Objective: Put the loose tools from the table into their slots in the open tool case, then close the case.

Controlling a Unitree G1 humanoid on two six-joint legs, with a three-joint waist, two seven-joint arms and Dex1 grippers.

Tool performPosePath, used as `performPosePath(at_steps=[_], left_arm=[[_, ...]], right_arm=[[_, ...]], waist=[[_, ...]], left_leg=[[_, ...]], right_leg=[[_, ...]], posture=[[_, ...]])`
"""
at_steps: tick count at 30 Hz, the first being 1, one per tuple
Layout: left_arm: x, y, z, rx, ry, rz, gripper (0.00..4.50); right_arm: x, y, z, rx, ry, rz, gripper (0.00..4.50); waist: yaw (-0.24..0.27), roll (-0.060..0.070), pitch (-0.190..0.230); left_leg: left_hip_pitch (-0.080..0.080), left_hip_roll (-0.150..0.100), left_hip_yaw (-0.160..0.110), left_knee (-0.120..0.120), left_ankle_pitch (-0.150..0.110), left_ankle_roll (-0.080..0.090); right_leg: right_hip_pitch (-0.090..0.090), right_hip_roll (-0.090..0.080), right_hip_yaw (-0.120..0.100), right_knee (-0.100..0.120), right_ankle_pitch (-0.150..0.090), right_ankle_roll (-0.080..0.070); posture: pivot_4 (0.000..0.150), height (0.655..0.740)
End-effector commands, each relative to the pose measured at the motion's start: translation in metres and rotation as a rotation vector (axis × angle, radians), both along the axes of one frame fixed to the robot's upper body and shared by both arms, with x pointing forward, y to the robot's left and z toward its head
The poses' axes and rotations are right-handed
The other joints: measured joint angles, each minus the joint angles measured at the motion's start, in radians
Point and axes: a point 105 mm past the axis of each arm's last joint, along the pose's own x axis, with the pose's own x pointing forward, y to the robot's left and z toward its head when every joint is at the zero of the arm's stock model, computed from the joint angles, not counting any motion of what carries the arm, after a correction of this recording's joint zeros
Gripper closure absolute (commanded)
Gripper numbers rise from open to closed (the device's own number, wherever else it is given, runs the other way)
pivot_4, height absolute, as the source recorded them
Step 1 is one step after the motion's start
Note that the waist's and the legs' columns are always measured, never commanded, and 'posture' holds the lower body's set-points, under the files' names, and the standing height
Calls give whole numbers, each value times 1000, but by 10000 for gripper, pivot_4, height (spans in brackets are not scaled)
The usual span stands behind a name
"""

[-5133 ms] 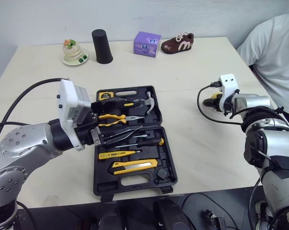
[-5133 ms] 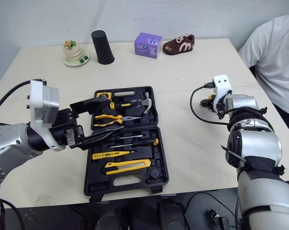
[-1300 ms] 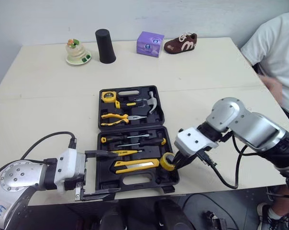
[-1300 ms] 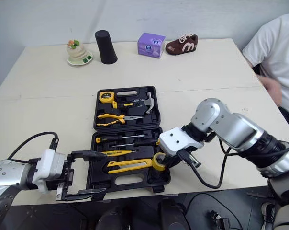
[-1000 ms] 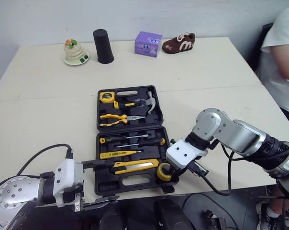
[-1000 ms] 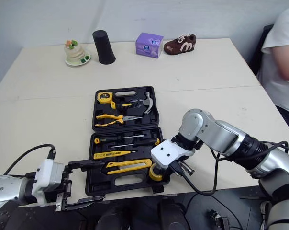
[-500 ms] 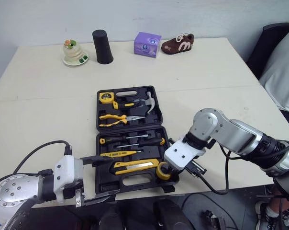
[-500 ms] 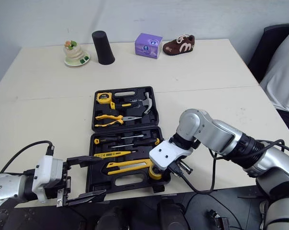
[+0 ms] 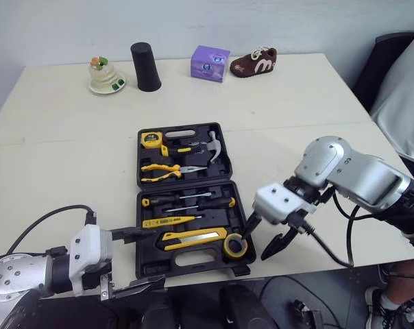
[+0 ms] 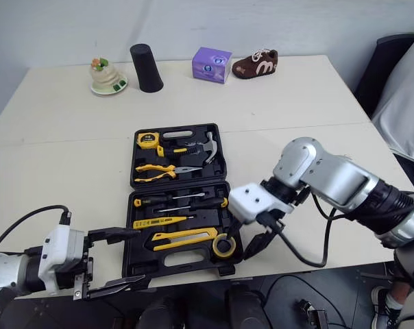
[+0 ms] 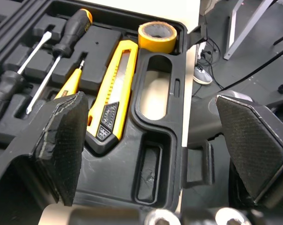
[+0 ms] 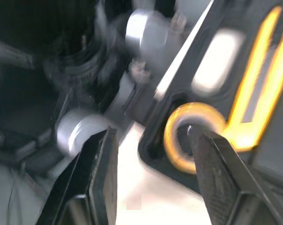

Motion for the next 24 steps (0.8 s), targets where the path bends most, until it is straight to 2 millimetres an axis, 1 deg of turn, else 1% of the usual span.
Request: performPosePath(at_steps=[1, 2, 3, 4, 5, 6, 8, 13, 14, 16, 19, 21, 24], left_arm=[[1, -3, 14, -33, -60, -4, 0], [1, -3, 15, -36, -60, -3, 0], [2, -3, 15, -39, -61, -5, 0], [2, -3, 16, -45, -62, -7, 0], [3, -4, 17, -50, -63, -12, 0], [2, -4, 17, -52, -63, -19, 0], [2, -5, 17, -52, -65, -26, 0], [1, -5, 18, -58, -54, -42, 0], [1, -5, 18, -58, -54, -43, 0], [2, -5, 18, -56, -55, -48, 0], [2, -5, 18, -53, -55, -54, 0], [2, -4, 18, -51, -54, -55, 0], [2, -2, 17, -44, -49, -52, 0]], right_arm=[[3, 1, 4, 152, 98, -22, 25568], [6, 2, 1, 175, 101, -43, 28750], [10, 6, -2, 228, 97, -68, 33234], [12, 7, -9, 247, 90, -77, 37997], [14, 8, -18, 274, 70, -75, 41825], [14, 9, -25, 287, 72, -79, 44529], [15, 13, -32, 307, 58, -89, 44529], [18, 18, -51, 270, 40, -90, 44529], [16, 16, -56, 247, 51, -90, 44529], [16, 9, -72, 167, 33, -90, 44529], [14, 2, -87, 98, 20, -96, 44529], [12, -1, -93, 70, 16, -96, 44529], [13, -16, -115, 9, -57, -65, 44529]], waist=[[2, -1, -1], [3, -2, -1], [3, -2, -1], [2, -2, -1], [3, -2, -1], [3, -2, -1], [3, -2, -1], [3, -2, -1], [3, -2, -1], [4, -2, -1], [5, -2, -1], [5, -3, -2], [8, -5, -3]], left_leg=[[-1, 0, 0, 0, 0, 0], [-1, 0, 0, 0, 0, 1], [-1, 0, 0, 0, 0, 1], [-1, -1, 0, 0, 0, 1], [-1, 0, 0, 0, -1, 1], [-1, 0, 0, 0, -1, 1], [-1, -1, 0, 0, -1, 1], [0, 0, 1, 0, 0, 0], [0, 0, 1, 0, 0, 0], [0, 0, 1, 0, 0, 0], [0, 0, 1, 0, -1, 0], [1, 0, 1, 0, -1, 0], [3, -1, 0, 0, -1, 0]], right_leg=[[0, 0, 0, -1, 0, 0], [0, 0, 0, -1, 0, 0], [1, 0, 0, -1, 0, 0], [0, 0, 0, -2, 0, 1], [1, 0, 0, -2, 0, 1], [0, 0, 0, -2, 0, 1], [0, 0, 0, -2, 0, 1], [0, 1, 0, -1, 0, 1], [0, 1, 0, -1, 0, 1], [0, 1, 0, -1, 0, 1], [0, 0, 0, -2, 0, 1], [2, 0, 0, -2, 0, 1], [4, 1, 0, -2, 0, 1]], posture=[[1500, 7400], [1500, 7400], [1500, 7400], [1500, 7400], [1500, 7400], [1500, 7400], [1500, 7400], [1500, 7400], [1500, 7400], [1500, 7400], [1500, 7400], [1500, 7400], [1500, 7400]])
